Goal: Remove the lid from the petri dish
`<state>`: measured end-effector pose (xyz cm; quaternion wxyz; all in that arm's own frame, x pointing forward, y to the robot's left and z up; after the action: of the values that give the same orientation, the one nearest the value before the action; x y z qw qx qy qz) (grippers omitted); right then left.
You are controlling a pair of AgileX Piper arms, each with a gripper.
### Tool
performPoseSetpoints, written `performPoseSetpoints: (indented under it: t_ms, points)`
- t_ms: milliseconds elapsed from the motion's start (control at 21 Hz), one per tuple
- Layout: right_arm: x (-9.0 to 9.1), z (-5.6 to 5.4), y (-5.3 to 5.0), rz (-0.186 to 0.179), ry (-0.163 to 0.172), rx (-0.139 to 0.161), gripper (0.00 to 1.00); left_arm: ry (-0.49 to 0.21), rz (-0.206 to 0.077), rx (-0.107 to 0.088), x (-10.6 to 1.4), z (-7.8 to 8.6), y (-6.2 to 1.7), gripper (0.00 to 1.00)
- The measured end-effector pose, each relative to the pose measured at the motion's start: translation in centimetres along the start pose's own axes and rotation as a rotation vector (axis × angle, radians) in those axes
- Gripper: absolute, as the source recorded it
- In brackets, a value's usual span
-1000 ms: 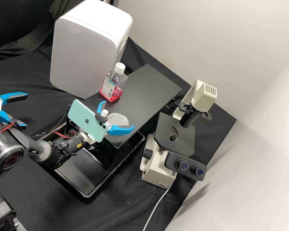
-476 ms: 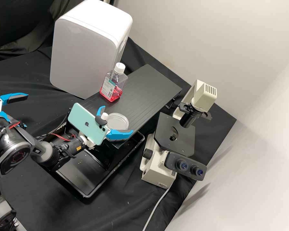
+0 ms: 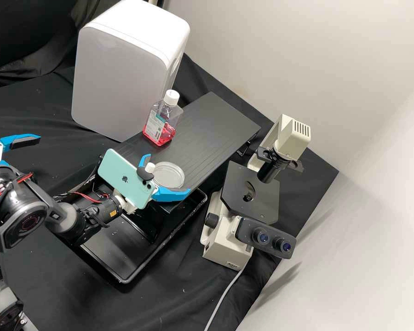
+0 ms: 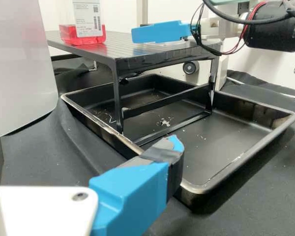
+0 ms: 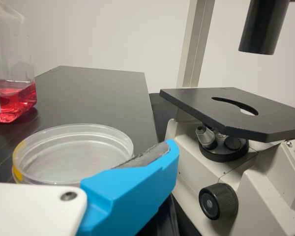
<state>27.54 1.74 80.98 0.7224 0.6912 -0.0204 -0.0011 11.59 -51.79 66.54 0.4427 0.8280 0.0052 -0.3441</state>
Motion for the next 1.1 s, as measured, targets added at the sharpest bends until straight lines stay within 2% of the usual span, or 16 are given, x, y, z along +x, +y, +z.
performPoseSetpoints:
  t_ms: [48,95,286,1096]
  points:
    - [0.0,0.0,0.0,0.0,0.0,0.0,1.0,0.0,0.0,0.0,0.0,0.0,0.0,1.0]
    - [0.0,0.0,0.0,0.0,0.0,0.0,0.0,0.0,-0.001,0.001,0.01,0.0,-0.02,1.0]
    - [0.0,0.0,0.0,0.0,0.0,0.0,0.0,0.004,-0.01,0.008,0.07,-0.05,-0.22,1.0]
    - [0.0,0.0,0.0,0.0,0.0,0.0,0.0,0.003,-0.011,0.008,0.07,-0.03,-0.23,1.0]
